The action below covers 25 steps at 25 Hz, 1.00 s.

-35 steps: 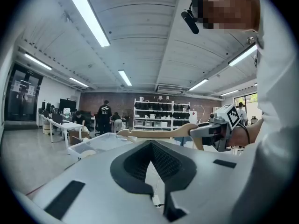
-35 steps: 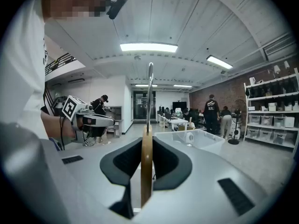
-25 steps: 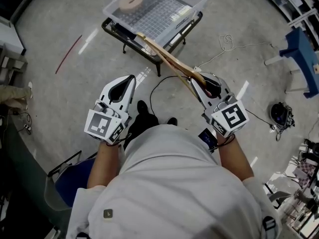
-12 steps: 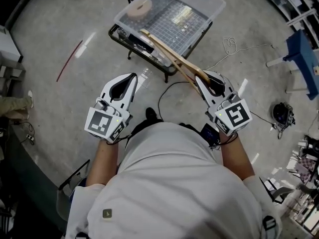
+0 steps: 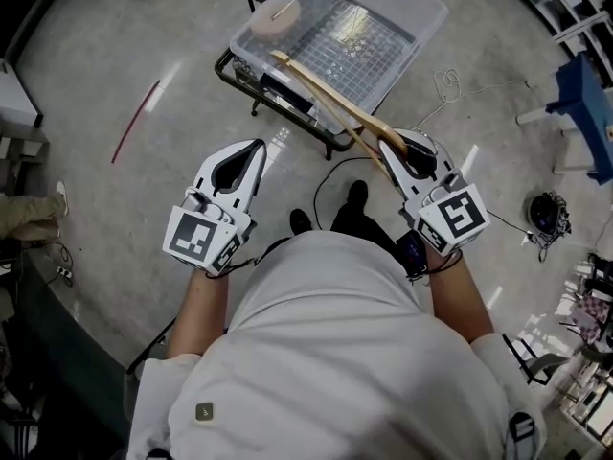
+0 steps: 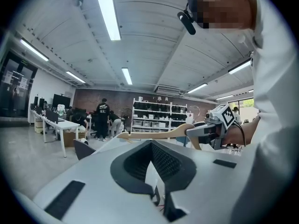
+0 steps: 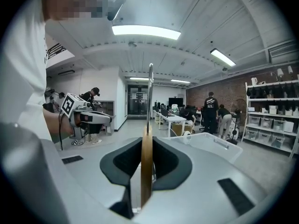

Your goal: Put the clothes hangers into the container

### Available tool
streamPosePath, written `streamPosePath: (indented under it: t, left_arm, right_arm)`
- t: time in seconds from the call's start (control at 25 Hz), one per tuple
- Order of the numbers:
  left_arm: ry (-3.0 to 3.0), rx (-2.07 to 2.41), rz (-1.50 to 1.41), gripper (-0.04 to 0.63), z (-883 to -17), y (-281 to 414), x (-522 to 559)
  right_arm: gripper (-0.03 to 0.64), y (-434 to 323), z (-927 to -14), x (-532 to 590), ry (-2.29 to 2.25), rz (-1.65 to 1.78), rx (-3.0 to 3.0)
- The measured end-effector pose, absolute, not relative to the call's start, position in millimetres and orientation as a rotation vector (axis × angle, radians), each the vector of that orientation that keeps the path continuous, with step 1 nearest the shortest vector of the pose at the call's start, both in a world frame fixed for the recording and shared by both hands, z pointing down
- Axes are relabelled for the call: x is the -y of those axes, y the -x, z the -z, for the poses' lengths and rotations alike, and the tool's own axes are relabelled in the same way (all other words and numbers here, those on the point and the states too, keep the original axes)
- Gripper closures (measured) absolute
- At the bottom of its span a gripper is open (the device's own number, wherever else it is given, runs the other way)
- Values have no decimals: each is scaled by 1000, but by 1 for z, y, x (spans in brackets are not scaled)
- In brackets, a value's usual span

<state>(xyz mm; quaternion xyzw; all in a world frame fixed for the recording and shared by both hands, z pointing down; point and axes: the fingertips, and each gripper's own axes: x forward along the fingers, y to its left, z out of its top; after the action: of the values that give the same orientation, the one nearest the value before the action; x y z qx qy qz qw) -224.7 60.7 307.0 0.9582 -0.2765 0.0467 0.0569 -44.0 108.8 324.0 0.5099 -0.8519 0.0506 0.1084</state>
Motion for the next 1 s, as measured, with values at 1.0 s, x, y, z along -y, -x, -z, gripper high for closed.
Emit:
streamPosePath:
  t: [1.0]
  left_arm:
    - [-2793, 1192, -172, 578, -295, 116, 46]
  right_arm:
    - [551, -66, -309, 47, -1179, -85, 2722]
